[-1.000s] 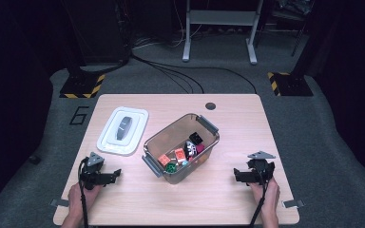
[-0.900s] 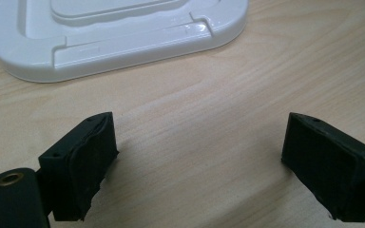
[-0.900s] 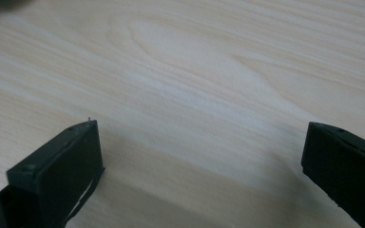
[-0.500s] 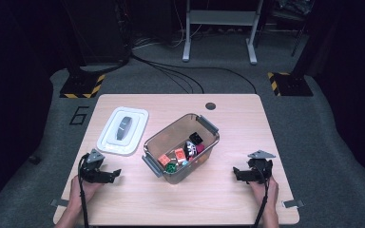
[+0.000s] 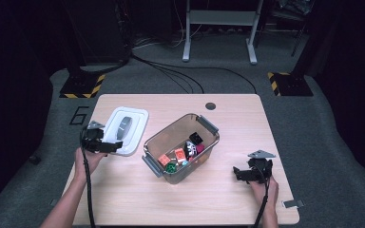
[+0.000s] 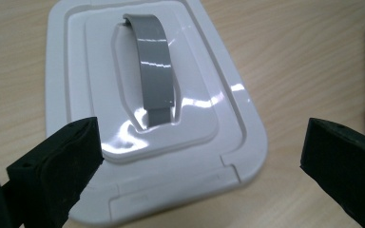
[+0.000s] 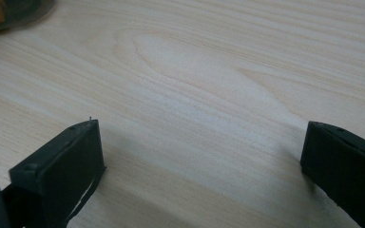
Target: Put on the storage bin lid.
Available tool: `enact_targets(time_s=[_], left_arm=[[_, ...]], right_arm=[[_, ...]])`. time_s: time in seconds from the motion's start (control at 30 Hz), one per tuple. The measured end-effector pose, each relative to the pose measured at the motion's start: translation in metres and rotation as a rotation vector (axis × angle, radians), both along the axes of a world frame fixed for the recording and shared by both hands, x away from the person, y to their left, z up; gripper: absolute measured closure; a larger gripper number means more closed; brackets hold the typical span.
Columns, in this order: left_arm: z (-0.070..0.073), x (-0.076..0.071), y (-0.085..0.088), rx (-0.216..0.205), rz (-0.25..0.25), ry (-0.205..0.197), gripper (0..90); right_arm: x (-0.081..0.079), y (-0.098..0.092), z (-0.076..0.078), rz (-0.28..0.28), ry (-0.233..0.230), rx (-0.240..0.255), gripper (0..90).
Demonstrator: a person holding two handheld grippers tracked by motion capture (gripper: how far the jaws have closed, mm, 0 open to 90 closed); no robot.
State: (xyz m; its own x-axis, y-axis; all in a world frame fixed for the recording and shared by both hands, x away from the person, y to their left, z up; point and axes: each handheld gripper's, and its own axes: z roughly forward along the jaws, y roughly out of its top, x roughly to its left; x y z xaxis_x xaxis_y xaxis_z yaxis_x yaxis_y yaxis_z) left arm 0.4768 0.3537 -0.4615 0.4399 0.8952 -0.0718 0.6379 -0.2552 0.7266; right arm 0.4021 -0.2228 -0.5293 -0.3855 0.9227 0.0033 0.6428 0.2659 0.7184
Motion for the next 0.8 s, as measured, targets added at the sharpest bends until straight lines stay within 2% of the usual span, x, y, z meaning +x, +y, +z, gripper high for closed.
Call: enact_targets(time_s=[0.03,0.13,0.23,0.27,0.3,0.37,0.4,0.43,0.47,0.5,0.57,0.63,0.73,0.77,0.8], left_arm=[[0.000,0.000,0.000,0.000,0.000,0.000,0.1],[-0.003,0.017,-0.004,0.020,0.024,0.010,0.1],[-0.010,0.035,-0.006,0.004,0.055,0.027,1.1],[-0.011,0.037,-0.007,0.033,0.056,0.016,1.9],[-0.013,0.040,-0.009,0.045,0.056,0.006,4.8],[-0.016,0.042,-0.011,0.050,0.057,0.003,11.1],[-0.022,0.047,-0.014,0.066,0.060,0.009,15.6],[-0.022,0.047,-0.014,0.066,0.060,0.009,16.1],[-0.026,0.050,-0.018,0.086,0.067,0.008,17.3],[-0.028,0.051,-0.020,0.095,0.078,-0.004,21.4],[-0.030,0.053,-0.022,0.107,0.071,-0.007,32.4],[-0.035,0.056,-0.027,0.144,0.072,-0.012,42.6],[-0.039,0.058,-0.029,0.154,0.080,-0.020,61.5],[-0.039,0.058,-0.029,0.165,0.086,-0.006,61.5],[-0.040,0.057,-0.028,0.145,0.095,-0.008,65.6]], right_arm=[[0.000,0.000,0.000,-0.001,0.002,-0.002,0.0],[0.000,0.000,0.000,-0.002,-0.001,-0.001,0.0],[0.000,0.000,0.000,-0.001,-0.001,-0.001,0.0],[0.000,0.000,0.000,0.001,0.000,0.000,0.0],[0.000,0.000,0.000,0.001,0.000,0.000,0.0],[0.000,0.000,0.000,0.001,0.003,-0.002,0.0],[0.000,0.000,0.000,0.001,0.002,-0.002,0.0],[0.000,0.000,0.000,0.001,0.002,-0.002,0.0],[0.000,0.000,0.000,0.002,0.000,0.001,0.1],[0.000,0.000,0.000,0.002,-0.001,0.001,0.2],[0.000,0.000,0.000,0.002,0.000,0.002,0.3],[0.000,0.000,0.000,0.004,-0.001,0.001,0.6],[0.000,0.000,0.000,0.004,-0.002,0.003,0.7],[0.000,0.000,0.000,0.004,-0.002,0.003,0.7],[0.000,0.000,0.000,0.003,-0.003,0.004,1.2]])
